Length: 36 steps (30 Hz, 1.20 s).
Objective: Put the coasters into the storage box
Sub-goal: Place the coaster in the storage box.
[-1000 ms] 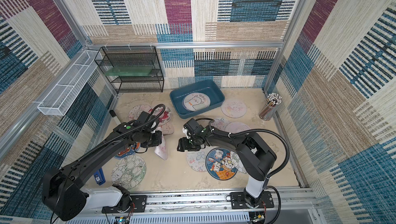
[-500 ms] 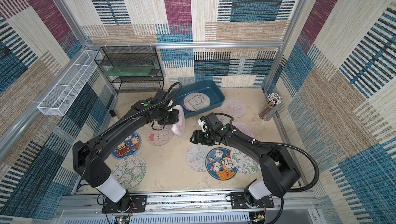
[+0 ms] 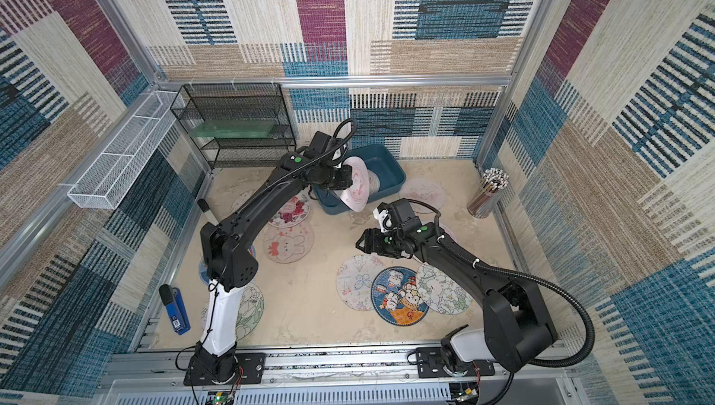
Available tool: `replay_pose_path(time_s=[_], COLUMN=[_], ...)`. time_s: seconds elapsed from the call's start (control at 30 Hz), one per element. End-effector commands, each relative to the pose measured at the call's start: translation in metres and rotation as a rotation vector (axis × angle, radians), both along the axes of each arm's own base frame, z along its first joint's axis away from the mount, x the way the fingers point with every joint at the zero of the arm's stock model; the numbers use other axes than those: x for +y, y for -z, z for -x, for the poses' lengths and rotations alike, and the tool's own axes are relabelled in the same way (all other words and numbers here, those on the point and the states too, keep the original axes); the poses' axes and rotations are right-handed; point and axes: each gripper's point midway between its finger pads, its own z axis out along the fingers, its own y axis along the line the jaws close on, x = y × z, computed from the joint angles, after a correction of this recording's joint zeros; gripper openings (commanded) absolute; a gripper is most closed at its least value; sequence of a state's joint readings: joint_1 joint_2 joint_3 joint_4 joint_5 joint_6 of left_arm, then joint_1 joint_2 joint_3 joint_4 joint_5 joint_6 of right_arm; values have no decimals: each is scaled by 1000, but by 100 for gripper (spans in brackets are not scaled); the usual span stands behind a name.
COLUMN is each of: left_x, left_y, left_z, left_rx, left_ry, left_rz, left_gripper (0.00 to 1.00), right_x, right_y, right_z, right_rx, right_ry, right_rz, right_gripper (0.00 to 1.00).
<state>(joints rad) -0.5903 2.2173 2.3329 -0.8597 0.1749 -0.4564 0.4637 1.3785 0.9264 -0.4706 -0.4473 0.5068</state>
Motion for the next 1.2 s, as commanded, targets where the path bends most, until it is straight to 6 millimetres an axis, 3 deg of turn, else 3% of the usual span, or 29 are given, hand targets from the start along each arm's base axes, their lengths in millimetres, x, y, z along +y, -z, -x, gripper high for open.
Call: replay_pose_path(time_s=[0.0,0.2,0.53,0.73,0.93,0.97,1.1,1.17], left_x=[-16,-23,13,37,51,53,62,65], left_y=[4,25,95,129,149,151,154,152], left_z=[-14,-58,-116,-136,-135,-134,-130,-128], left_rx=[-11,-2,14,27,43,47,50,49], left_ry=[71,50,-80,-147,-163,-167,-181,-182], left_rz=[38,144,153,110,37,25,-32,-44], left_gripper=[7,8,9,9,10,13,50,60], right_x=[-1,-6,-9,-9,-8,-8,-6,-5], right_y=[-8,-14,-17,-16,-14,-14,-12,-11], right_z=[-7,-14,-22,-25,-28,-28,-30,-30], right_rx=[-28,-34,-28,-18,-10,-9,-5,-2], right_ry=[20,69,115,131,139,140,137,136], right_rz=[-29,-35,-27,-20,-23,-23,-29,-28], right_gripper=[70,71,71,71,71,71,71,71])
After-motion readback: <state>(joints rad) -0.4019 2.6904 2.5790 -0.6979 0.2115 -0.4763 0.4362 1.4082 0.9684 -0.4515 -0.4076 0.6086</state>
